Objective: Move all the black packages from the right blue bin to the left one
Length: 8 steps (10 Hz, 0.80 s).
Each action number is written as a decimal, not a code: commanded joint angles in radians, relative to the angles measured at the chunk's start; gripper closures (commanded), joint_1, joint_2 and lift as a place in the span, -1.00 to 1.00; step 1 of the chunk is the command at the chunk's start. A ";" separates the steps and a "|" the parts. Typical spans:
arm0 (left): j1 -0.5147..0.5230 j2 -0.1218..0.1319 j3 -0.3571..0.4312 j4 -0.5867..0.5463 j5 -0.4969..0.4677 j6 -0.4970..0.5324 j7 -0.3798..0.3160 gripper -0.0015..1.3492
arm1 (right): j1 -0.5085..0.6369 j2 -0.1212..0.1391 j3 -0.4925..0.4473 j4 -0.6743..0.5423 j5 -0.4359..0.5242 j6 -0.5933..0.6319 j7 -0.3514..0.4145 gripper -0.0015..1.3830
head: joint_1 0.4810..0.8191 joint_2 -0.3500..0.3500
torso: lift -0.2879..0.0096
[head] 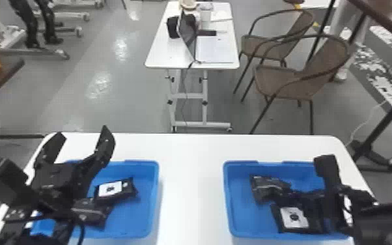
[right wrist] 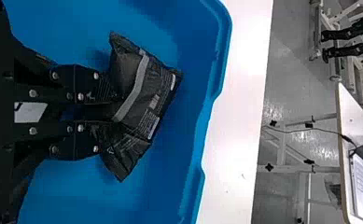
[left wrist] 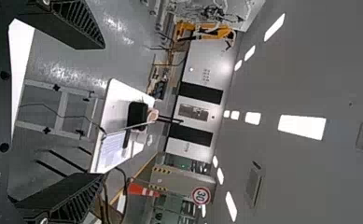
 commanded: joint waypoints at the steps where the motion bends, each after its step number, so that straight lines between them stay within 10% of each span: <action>1: -0.003 -0.003 0.001 0.001 0.012 -0.004 0.003 -0.95 | 0.046 0.009 -0.019 -0.093 -0.037 0.026 -0.004 0.68 | 0.27 0.03 | 0.65; 5: -0.015 -0.003 0.004 0.006 0.099 0.013 0.023 -0.94 | 0.136 0.050 -0.047 -0.457 -0.097 0.083 -0.035 0.68 | 0.27 0.08 | 0.65; 8: -0.067 0.021 -0.016 0.006 0.208 0.080 0.023 -0.94 | -0.059 0.065 0.143 -0.326 -0.224 -0.026 -0.026 0.68 | 0.27 0.31 | 0.65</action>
